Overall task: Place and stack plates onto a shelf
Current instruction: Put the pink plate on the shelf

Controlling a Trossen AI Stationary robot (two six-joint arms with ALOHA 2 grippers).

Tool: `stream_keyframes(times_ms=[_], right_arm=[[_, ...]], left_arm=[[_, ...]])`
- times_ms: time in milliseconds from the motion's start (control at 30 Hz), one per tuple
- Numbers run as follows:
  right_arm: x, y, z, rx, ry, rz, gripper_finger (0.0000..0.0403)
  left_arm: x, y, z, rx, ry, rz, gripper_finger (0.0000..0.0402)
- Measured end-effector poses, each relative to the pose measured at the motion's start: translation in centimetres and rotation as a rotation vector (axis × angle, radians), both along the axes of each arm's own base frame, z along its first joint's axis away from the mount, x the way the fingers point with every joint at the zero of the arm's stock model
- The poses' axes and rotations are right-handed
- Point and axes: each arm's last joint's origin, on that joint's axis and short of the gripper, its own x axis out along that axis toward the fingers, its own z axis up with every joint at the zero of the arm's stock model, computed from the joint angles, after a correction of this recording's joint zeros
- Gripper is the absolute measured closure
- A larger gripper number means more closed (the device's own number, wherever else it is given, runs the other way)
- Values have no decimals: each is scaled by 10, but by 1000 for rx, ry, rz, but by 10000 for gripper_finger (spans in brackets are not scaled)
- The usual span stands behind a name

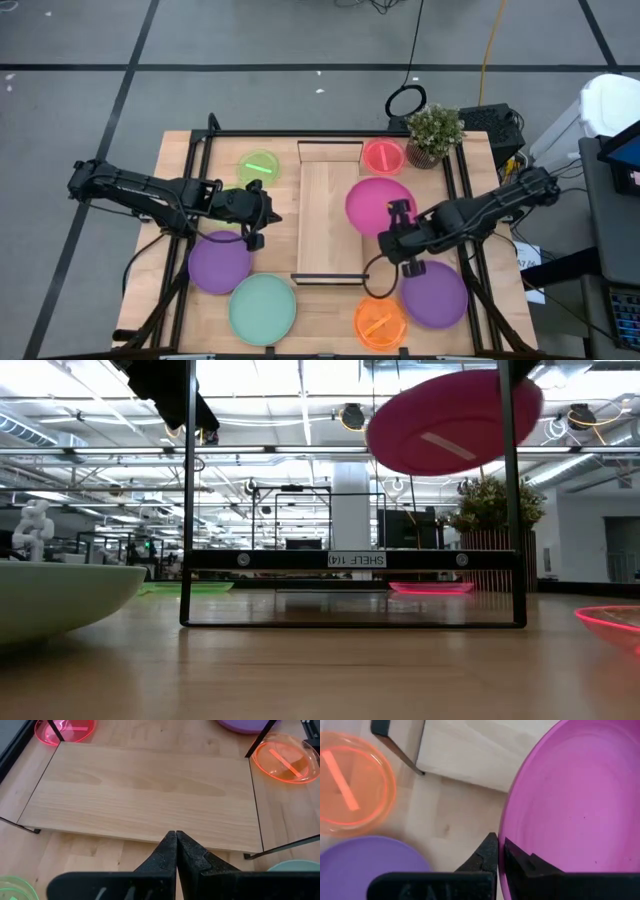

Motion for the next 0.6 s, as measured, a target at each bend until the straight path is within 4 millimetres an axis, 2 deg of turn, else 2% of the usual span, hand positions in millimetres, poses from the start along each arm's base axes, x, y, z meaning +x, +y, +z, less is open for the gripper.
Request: stream_keyframes(times_ms=[267, 600], right_arm=[[16, -10, 3, -154, -43, 159, 403], [45, -35, 4, -158, -162, 265, 403]], left_arm=[[0, 0, 0, -2, 0, 2, 398], [0, 0, 0, -3, 0, 3, 398]])
